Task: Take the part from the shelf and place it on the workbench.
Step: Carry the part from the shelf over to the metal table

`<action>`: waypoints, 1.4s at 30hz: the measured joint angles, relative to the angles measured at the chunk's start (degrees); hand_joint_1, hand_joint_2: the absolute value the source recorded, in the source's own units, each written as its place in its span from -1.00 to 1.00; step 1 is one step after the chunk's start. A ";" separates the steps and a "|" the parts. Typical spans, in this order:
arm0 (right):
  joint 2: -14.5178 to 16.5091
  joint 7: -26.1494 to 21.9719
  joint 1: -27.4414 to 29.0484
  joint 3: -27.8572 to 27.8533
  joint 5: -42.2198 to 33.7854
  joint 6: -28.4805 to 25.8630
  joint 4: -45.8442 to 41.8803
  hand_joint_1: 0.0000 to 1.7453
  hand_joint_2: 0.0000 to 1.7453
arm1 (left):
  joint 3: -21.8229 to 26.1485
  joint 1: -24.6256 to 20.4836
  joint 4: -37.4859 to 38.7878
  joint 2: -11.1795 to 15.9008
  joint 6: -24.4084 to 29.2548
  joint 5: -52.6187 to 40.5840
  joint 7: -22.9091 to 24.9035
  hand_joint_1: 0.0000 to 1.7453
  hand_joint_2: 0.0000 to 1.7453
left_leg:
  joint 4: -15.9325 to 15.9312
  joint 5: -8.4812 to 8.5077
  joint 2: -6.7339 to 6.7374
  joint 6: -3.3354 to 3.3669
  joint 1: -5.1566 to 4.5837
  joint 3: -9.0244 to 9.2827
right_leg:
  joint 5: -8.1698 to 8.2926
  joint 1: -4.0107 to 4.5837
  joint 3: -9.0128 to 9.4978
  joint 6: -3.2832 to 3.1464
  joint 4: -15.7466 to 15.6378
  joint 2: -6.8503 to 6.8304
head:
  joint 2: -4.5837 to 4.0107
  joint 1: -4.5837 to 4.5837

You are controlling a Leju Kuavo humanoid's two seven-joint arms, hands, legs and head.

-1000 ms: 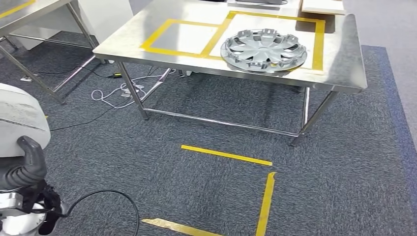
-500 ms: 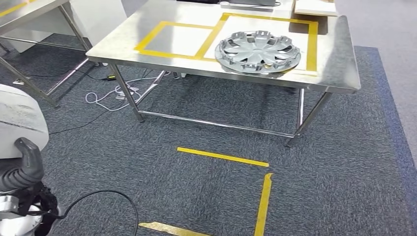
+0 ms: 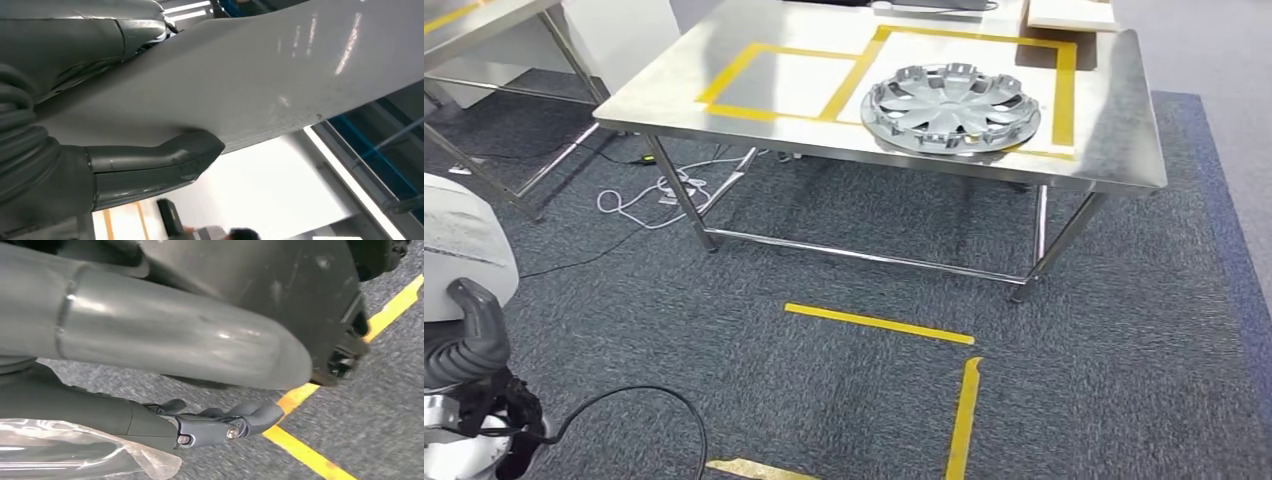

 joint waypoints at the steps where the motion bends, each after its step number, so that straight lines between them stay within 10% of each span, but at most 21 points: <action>1: 0.00 -0.01 0.07 0.00 -0.08 -0.04 0.01 -1.00 -1.00 | 0.02 0.04 -0.06 0.00 0.20 -0.02 0.00 1.00 1.00 | -0.04 -0.22 0.01 -0.27 0.06 0.11 | -0.12 -0.07 0.11 -0.34 0.00 0.04 | 0.01 -0.08; 4: 0.00 -0.38 0.09 0.00 -0.49 -0.17 0.02 -1.00 -1.00 | 0.02 0.10 -0.79 0.11 2.13 -0.72 -0.02 1.00 1.00 | 4.91 -2.75 -0.04 -1.13 0.22 -1.85 | -0.70 -0.36 1.16 -1.48 -0.31 0.09 | 0.01 -0.44; 8: 0.00 -0.63 0.24 0.00 -0.77 -0.20 0.04 -1.00 -1.00 | 0.02 0.61 -1.43 0.45 4.11 -1.28 -0.02 1.00 1.00 | 18.40 -6.23 -0.06 -1.42 0.23 -9.86 | -2.15 -0.22 2.96 -2.00 -0.31 0.22 | 0.00 -0.57; 13: 0.01 -0.86 0.37 -0.01 -0.99 0.14 0.05 -1.00 -1.00 | 0.17 1.02 -2.54 0.99 5.37 -0.91 -0.02 1.00 1.00 | 4.10 3.91 -0.11 -0.17 -0.17 -5.82 | -4.52 0.05 5.35 -1.19 -0.37 0.68 | 0.00 -0.56; 18: 0.01 -1.17 0.49 -0.02 -1.08 1.15 0.08 -1.00 -1.00 | 0.46 1.56 -4.08 1.76 6.19 0.01 -0.03 1.00 1.00 | 0.95 2.79 -0.37 1.21 -0.16 -3.84 | -5.30 0.03 5.70 0.82 1.10 0.47 | 0.00 -0.35; 23: 0.00 -1.54 0.48 -0.02 -1.08 1.51 0.08 -1.00 -1.00 | 0.48 1.72 -4.48 1.94 6.12 0.17 -0.02 1.00 1.00 | 0.64 1.58 -0.37 1.84 -0.02 -2.37 | -10.43 -0.12 -4.39 1.77 15.33 0.40 | 0.00 0.02; 27: 0.00 -1.61 0.62 -0.02 -1.08 1.52 0.13 -1.00 -1.00 | 0.48 1.77 -4.48 1.94 6.10 0.17 -0.02 1.00 1.00 | 0.65 -0.22 -0.40 1.43 -0.04 0.04 | -1.78 -0.07 -3.65 1.29 6.05 0.27 | 0.00 0.01; 29: 0.00 -1.69 0.66 -0.02 -1.08 1.52 0.20 -1.00 -1.00 | 0.48 1.74 -4.48 1.94 6.10 0.17 -0.02 1.00 1.00 | 0.66 -1.00 -0.40 0.84 -0.09 0.66 | -0.18 0.24 -2.25 0.45 1.69 0.01 | 0.00 0.01; 33: -0.01 -1.81 0.79 -0.02 -1.09 1.52 0.39 -1.00 -1.00 | 0.50 1.73 -4.54 2.01 6.10 0.21 -0.02 1.00 1.00 | 3.05 -1.26 -0.44 -0.36 -0.01 0.84 | -0.05 0.29 -0.31 -1.43 0.44 0.02 | 0.00 -0.15; 38: 0.01 -1.89 0.62 -0.04 -1.08 1.69 0.44 -1.00 -1.00 | 0.54 1.79 -4.57 2.34 6.04 0.26 -0.02 1.00 1.00 | 16.13 -6.69 -0.44 -1.48 0.25 -7.25 | -1.45 0.09 1.79 -2.28 0.16 0.19 | 0.00 -0.46; 42: 0.01 -1.94 0.61 -0.04 -0.93 2.08 0.44 -1.00 -1.00 | 0.60 1.77 -4.56 2.46 5.99 0.17 -0.02 1.00 1.00 | 7.76 0.48 -0.42 -1.22 0.19 -6.22 | -3.01 0.09 3.87 -1.85 0.15 0.42 | 0.00 -0.45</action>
